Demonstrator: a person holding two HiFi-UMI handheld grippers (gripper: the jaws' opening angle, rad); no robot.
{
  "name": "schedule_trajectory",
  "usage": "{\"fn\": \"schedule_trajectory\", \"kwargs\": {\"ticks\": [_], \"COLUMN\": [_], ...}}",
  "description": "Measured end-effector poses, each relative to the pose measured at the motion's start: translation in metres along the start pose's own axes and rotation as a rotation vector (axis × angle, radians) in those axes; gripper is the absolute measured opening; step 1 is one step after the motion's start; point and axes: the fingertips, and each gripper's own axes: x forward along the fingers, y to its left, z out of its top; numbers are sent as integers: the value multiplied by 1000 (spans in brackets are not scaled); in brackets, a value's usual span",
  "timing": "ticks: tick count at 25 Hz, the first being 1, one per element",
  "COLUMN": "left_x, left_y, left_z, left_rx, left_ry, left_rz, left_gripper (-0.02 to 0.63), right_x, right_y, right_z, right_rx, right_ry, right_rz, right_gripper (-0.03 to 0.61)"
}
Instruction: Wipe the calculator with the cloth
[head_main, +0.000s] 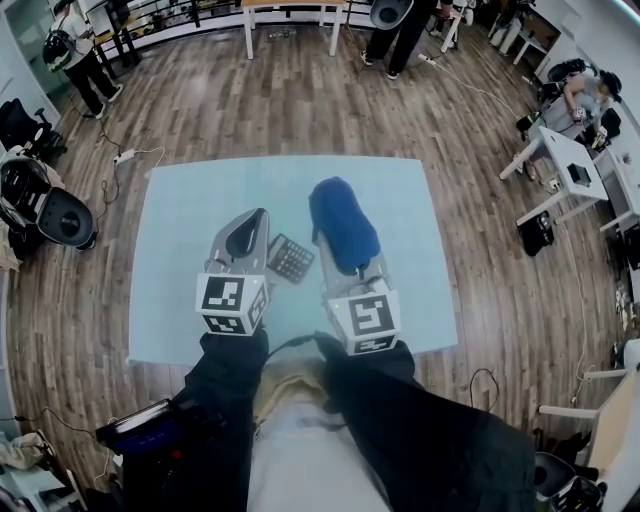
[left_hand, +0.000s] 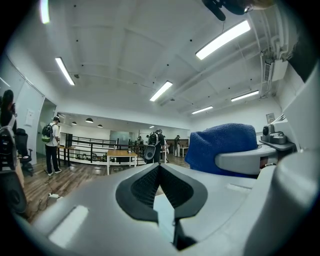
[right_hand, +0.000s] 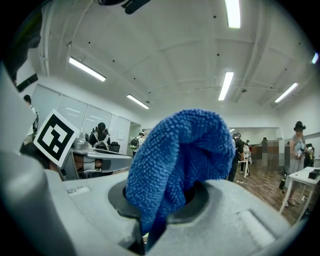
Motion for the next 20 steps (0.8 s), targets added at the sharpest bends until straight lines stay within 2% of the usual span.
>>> {"fn": "schedule_trajectory", "kwargs": {"ticks": [20], "left_x": [4], "left_y": [-3], "left_z": [-19], "left_rx": [-20], "left_ry": [61], "left_rz": [-5], "left_gripper": [-2], "right_x": [0], "right_y": [2], "right_z": [-7], "right_rx": [20], "right_ry": [2], "right_rz": [26], "right_gripper": [64]}}
